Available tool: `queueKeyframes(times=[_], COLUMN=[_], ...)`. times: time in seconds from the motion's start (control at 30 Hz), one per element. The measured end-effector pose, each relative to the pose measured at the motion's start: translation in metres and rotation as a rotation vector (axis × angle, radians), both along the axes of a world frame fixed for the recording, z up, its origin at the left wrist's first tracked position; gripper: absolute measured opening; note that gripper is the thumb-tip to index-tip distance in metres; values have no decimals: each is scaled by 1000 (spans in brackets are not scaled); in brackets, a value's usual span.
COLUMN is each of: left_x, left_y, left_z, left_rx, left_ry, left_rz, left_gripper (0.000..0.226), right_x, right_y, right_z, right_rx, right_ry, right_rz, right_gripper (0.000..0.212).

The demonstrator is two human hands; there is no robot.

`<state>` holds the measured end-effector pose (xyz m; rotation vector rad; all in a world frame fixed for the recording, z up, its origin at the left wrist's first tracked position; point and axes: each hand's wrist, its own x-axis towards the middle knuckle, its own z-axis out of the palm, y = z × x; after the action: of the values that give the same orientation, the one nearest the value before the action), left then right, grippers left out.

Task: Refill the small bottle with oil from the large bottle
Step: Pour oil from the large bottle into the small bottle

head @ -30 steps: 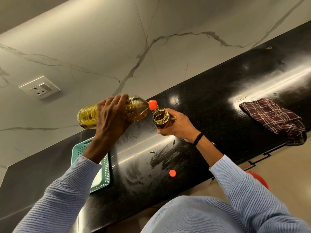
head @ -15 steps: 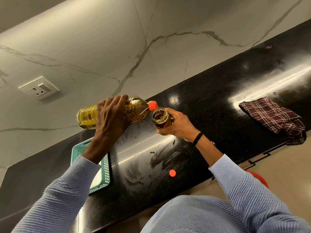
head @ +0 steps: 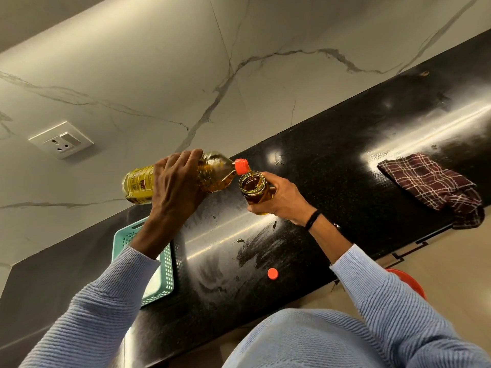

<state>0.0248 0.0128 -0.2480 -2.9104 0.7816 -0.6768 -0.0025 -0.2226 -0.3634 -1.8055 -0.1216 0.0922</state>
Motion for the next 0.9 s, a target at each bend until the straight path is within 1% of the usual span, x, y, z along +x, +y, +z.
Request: queueKeyframes(times=[0.4, 0.9], left_x=[-1, 0], left_y=[-2, -3], left_z=[0, -1], left_rx=[-4, 7], left_ry=[2, 9], left_rz=[-5, 2], left_gripper=[77, 81], right_x=[-1, -1], right_y=[0, -1], right_z=[1, -1], right_rx=[-29, -34], right_ry=[-14, -5], right_rz=[-5, -7], right_gripper=[74, 75])
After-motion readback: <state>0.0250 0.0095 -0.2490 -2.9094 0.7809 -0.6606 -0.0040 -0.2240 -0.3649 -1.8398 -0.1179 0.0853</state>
